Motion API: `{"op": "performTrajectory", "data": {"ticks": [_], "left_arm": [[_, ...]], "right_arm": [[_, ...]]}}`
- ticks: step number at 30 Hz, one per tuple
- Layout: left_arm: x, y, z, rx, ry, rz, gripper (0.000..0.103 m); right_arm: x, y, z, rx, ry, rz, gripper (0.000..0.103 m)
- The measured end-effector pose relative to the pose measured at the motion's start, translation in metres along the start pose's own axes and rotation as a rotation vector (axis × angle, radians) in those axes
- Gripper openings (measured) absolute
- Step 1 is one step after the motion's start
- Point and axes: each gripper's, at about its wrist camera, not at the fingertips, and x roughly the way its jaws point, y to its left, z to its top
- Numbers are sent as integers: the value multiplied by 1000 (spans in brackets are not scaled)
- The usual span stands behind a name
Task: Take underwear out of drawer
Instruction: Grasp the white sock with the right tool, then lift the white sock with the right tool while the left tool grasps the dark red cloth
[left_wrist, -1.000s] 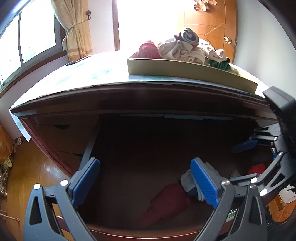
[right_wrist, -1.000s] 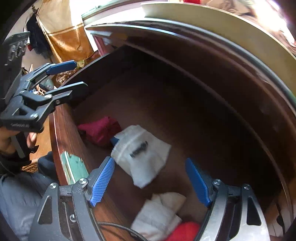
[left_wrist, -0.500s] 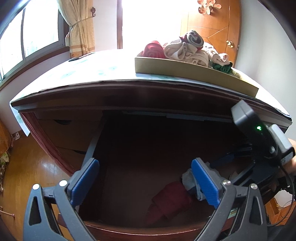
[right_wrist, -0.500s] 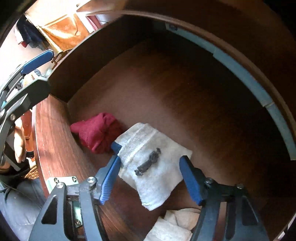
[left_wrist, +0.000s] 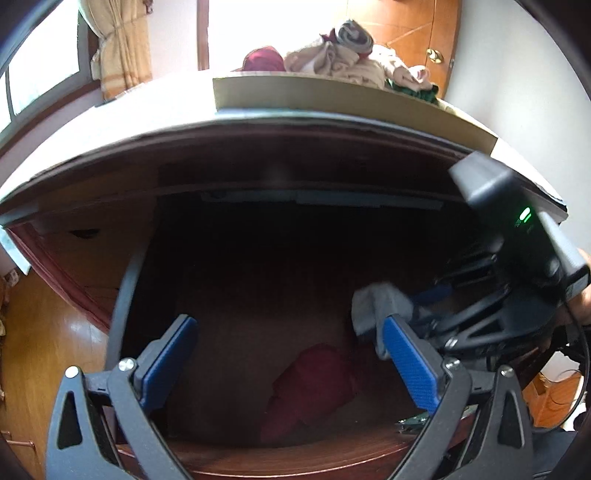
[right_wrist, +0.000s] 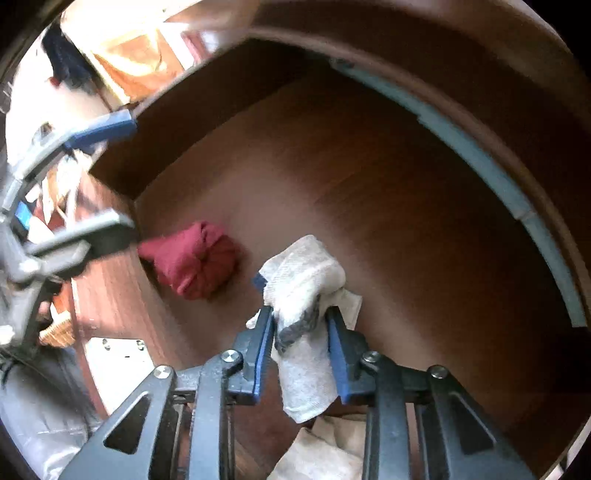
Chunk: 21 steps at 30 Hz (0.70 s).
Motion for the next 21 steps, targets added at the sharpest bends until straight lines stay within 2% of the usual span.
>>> {"op": "performTrajectory", "data": {"ticks": [3,11,16,21], "left_arm": [[6,-3,0,6,37,-21,102],[19,-21,1,94,128,-9,102],[32,-33,11,151,209,-7,102],[47,-34,17,163,306,-25,102]], "right_arm": [[-13,-8,-12,30,-42,18,30],[-34,-26,-45,118,-140,41,30],[-41,-37,-49,145,-181,54,30],[-49,-37,-55,149,-203,52,30]]}}
